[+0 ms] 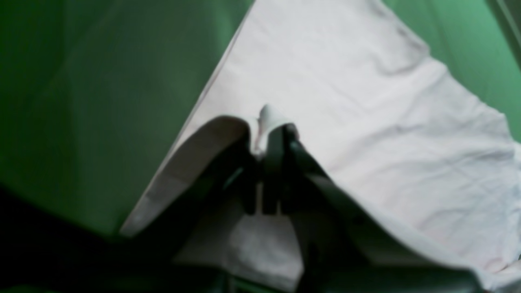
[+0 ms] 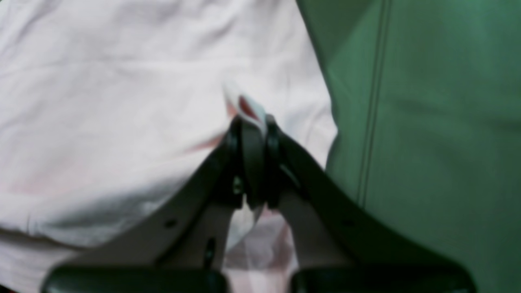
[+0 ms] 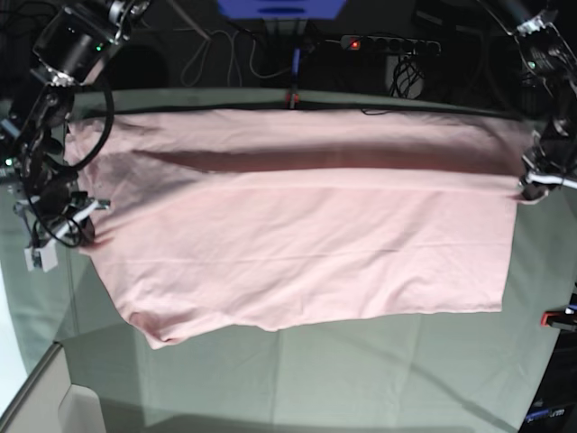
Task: Layout the t-shirt on the table in an organized manner, then fold the t-shirt properly
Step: 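Lift the folded edge with both grippers and fold it over again, then release the shirt edge with both grippers and raise them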
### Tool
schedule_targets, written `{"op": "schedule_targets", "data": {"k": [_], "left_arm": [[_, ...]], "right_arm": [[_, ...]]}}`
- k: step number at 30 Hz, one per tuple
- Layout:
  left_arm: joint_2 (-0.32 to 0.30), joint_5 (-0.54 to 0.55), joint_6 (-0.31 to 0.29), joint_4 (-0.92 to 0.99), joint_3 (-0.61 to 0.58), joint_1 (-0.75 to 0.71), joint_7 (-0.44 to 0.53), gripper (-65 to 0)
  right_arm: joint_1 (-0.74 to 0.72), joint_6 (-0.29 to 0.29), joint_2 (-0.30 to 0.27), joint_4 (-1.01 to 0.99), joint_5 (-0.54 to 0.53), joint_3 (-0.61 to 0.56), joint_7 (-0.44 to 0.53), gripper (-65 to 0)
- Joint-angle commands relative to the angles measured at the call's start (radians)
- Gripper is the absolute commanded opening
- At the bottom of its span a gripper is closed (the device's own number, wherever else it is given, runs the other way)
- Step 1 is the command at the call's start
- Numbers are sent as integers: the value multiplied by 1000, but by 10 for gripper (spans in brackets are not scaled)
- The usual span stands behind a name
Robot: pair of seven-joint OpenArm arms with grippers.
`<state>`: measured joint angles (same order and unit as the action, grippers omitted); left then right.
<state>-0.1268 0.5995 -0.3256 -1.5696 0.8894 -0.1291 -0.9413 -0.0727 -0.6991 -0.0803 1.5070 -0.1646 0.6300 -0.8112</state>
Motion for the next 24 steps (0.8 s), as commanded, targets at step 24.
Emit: {"op": "schedule_targets", "data": {"k": [24], "left_arm": [[-23, 17, -2, 116, 1, 128, 28, -650]], "right_arm": [[-100, 1, -66, -165, -19, 3, 28, -650]]}}
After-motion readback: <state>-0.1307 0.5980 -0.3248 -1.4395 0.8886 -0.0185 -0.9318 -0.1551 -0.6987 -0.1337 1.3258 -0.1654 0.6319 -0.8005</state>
